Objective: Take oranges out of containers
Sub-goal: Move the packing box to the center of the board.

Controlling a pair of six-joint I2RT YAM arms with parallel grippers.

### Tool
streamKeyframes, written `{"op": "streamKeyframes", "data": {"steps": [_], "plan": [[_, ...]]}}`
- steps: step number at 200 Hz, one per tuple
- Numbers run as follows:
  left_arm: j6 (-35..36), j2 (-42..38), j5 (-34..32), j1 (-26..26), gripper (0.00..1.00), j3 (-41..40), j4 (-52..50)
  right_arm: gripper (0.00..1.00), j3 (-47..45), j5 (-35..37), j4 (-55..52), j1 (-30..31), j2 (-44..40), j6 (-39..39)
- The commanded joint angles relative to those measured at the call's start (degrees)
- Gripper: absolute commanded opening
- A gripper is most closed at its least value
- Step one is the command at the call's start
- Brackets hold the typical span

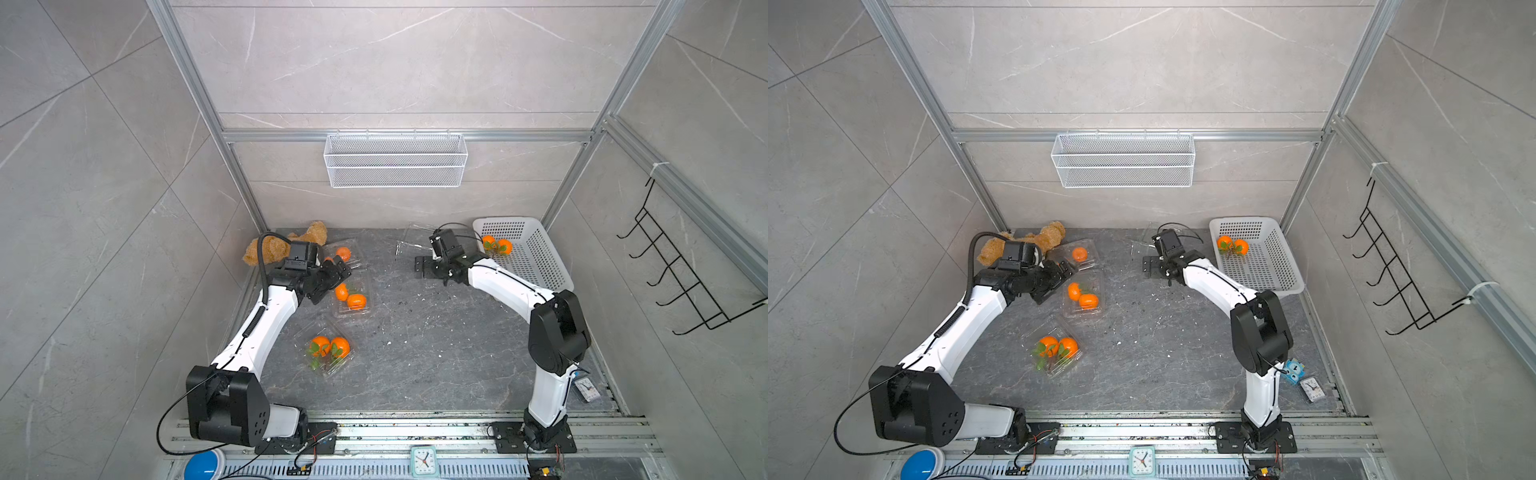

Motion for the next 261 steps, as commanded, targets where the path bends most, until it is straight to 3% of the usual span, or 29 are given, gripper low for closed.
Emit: {"op": "streamKeyframes", "data": {"steps": [1, 56, 118, 151, 198, 261], "plan": [[0.8, -0.2, 1.5, 2.7, 0.99, -3.7, 1.4, 1.00, -2.7, -4.6, 3.9, 4.7, -0.9, 2.9], [-0.7, 6.9, 5.6, 5.7, 0.99, -5.3, 9.4, 1.00, -0.3, -10.8, 8.3, 12.9, 5.5, 8.0], [-1.4, 16.3, 7.2, 4.9, 0.99, 0.0, 13.4, 1.00, 7.3, -15.6, 10.1, 13.4, 14.4, 11.6], [-1.4, 19.5, 6.5, 1.7, 0.99, 2.5, 14.7, 1.00, 9.7, -17.8, 11.2, 13.4, 16.9, 13.0], [-2.8, 22.9, 5.7, -4.7, 0.99, 7.4, 15.5, 0.95, 4.5, -16.1, 11.7, 12.2, 11.9, 13.2], [-11.1, 25.1, 6.1, -14.0, 0.99, 7.1, 22.8, 0.86, -15.3, -14.0, 14.7, 4.4, -2.8, 11.8]]}}
